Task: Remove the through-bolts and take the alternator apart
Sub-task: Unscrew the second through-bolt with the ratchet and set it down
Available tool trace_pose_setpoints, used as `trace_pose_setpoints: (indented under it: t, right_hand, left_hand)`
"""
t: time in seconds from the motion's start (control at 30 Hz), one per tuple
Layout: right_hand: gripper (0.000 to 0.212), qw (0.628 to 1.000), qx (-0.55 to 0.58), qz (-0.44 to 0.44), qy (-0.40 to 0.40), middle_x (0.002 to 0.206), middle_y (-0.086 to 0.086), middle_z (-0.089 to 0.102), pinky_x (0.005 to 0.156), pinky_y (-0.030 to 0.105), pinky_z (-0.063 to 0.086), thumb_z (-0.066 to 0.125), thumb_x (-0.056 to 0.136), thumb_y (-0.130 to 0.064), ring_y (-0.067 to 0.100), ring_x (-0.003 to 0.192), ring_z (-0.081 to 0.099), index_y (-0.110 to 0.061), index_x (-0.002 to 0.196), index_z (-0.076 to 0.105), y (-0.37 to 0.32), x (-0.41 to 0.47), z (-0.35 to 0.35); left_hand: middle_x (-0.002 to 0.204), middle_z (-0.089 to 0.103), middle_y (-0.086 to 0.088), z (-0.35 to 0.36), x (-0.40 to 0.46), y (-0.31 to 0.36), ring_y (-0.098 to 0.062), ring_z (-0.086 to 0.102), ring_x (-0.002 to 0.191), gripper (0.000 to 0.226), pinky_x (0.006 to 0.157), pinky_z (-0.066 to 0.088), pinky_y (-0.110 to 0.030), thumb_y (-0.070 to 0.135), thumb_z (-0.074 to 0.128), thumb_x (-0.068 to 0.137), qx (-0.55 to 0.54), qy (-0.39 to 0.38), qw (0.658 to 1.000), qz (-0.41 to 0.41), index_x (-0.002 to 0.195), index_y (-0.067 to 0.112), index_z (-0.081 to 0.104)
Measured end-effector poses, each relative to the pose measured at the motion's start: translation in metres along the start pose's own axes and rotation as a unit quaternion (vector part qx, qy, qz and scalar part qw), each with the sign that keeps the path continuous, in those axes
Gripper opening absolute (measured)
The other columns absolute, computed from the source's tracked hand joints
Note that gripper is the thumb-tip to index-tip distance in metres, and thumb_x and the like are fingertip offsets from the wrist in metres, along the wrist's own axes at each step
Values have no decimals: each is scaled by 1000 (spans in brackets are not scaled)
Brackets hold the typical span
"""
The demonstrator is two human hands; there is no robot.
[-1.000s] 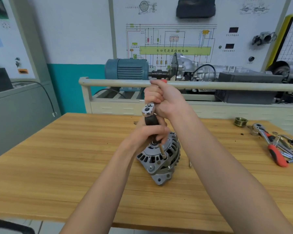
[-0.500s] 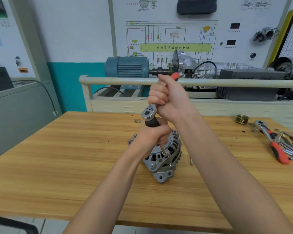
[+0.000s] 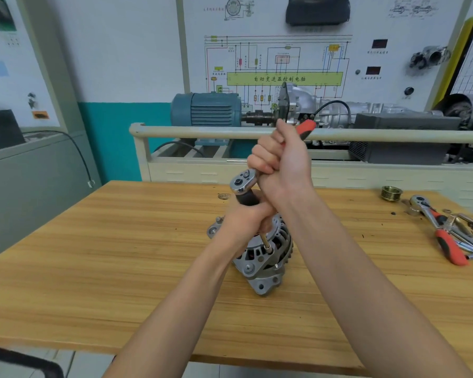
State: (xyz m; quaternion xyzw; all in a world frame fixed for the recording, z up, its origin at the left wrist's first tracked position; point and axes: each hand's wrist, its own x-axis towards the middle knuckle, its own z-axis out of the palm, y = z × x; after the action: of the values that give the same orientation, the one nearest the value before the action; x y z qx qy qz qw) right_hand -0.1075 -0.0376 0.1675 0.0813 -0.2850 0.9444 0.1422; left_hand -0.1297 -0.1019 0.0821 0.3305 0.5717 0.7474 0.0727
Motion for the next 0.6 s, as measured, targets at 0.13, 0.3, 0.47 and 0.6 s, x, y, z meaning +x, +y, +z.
trace_pose_setpoints:
  t: [0.13,0.3,0.47,0.6]
  right_hand:
    - [45,991,-37,129,-27,38,-8,21,28,17,18,39,100,-18,5,28,18,-18,56,32,-6,8,1]
    - [54,946,-15,315,-74,37,-4,27,29,15,18,38,101,-21,2,37,11,-13,48,34,-2,30,2]
    - [54,961,33,267,-70,36,-6,26,25,15,18,40,101,-22,5,25,21,-15,48,34,1,26,-2]
    - [44,998,-21,64,11,38,-9,22,27,17,18,42,100,-20,4,28,18,-18,58,33,-4,13,-1]
  left_hand:
    - [34,34,7,3,-3,0,-9,28,32,35,45,27,-22,3,51,58,33,11,999,11,33,24,38]
    - [38,31,5,-8,-2,7,-11,28,36,34,48,26,-25,7,63,60,10,-133,991,12,39,23,41]
    - [38,27,5,-4,-3,5,-11,24,34,39,44,23,-21,-5,52,64,2,-81,997,-5,39,21,35]
    - [35,33,5,8,-1,3,-10,28,32,33,44,27,-23,7,53,60,21,65,997,-18,37,24,38]
